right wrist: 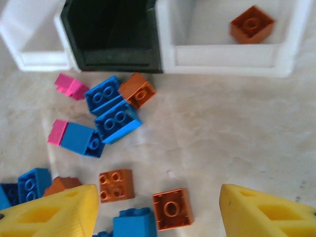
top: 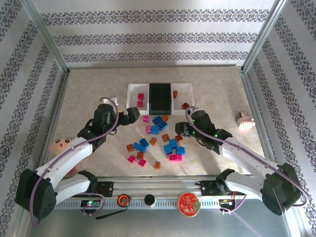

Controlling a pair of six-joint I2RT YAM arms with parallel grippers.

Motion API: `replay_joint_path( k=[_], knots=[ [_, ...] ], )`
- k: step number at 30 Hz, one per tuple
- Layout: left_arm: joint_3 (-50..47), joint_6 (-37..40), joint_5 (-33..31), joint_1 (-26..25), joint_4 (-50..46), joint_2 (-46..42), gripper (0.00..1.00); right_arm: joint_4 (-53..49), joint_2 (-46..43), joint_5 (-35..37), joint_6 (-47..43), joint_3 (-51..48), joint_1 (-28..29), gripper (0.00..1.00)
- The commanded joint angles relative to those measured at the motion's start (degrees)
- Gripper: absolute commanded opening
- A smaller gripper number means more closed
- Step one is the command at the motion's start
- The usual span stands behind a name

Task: Sort the legos into containers by color
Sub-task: Pick up the lego from the bottom-center of the table.

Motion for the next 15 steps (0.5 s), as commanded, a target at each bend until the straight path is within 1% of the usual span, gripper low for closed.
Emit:
replay_joint_path(
  k=[1, 6, 8, 11, 13, 15],
  knots=[
    [-5.45, -2.72, 1.78, -0.33, 2.10, -4.08, 1.00, -3.73, 3.78, -2.47, -2.86, 2.67, 3.98, 0.65],
    [-10.51, -3.42, 1.67, -0.37, -0.70, -8.44, 1.00, -8.59, 6.68, -0.56, -2.22, 3.17, 9.73, 0.60],
    [-11.69, -3.68, 1.71, -0.33, -1.22, -9.20, 1.00, -12.25, 7.13, 2.61, -0.83, 3.66, 11.52, 0.59],
    [-13.00, -4.25, 1.50, -0.30, -1.64, -9.61, 1.00, -17.77, 6.54, 7.57, 3.28, 3.26, 12.28, 0.52],
    [-13.83, -4.72, 1.43, -0.35, -1.19, -9.61, 1.00, -19.18, 3.96, 10.50, 6.41, 1.09, 12.35, 0.52],
    [-14.53, -5.09, 1.35, -0.34, -0.22, -9.46, 1.00, -18.14, 1.00, 11.11, 9.05, -1.65, 12.25, 0.55]
  ],
)
